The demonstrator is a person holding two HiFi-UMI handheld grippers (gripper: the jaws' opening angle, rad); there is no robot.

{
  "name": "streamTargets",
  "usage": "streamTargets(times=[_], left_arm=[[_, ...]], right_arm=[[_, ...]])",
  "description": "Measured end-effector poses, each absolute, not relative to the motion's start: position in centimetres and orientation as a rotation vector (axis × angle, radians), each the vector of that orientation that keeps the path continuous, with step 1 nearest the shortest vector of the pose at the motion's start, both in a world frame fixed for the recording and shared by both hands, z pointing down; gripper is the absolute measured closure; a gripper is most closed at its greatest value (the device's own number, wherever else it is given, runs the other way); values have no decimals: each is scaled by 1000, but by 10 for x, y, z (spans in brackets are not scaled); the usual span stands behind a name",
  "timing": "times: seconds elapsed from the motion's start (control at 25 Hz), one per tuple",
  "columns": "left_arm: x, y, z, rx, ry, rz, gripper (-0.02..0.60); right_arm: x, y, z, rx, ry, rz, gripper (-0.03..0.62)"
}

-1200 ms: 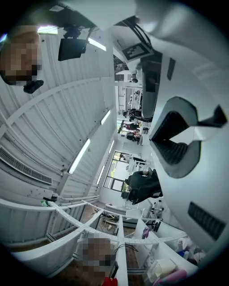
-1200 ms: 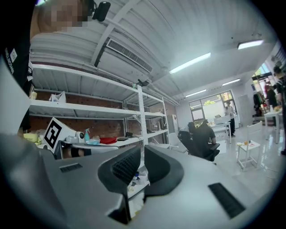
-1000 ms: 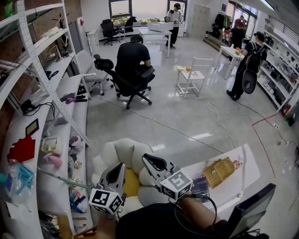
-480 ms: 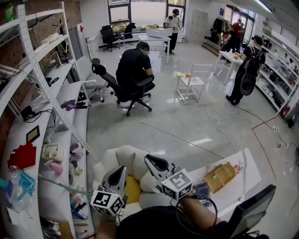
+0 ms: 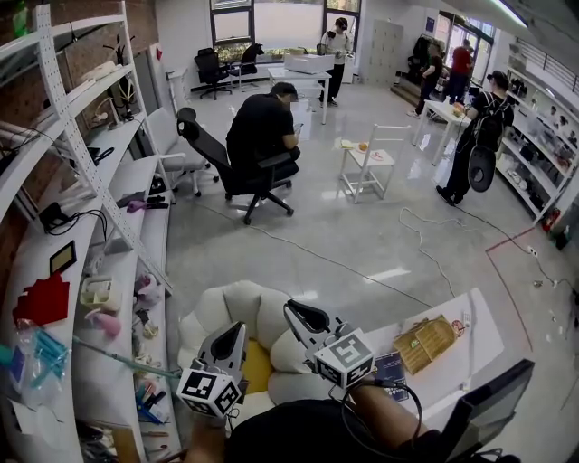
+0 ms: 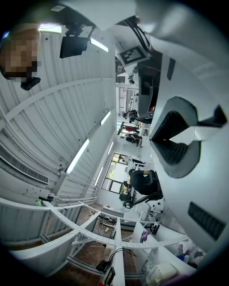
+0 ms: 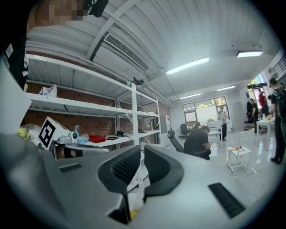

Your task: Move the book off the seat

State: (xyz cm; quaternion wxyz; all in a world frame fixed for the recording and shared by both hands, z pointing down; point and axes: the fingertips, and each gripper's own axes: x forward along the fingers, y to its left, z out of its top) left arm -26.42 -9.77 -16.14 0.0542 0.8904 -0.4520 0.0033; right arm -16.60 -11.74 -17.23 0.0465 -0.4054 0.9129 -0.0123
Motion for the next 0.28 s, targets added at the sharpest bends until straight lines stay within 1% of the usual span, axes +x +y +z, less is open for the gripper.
streamTargets(times=[0.28], left_arm=[[-271, -93, -156, 2684, -1376, -6, 577]], right_arm=[[-172, -110, -162, -1235, 2785, -68, 557]])
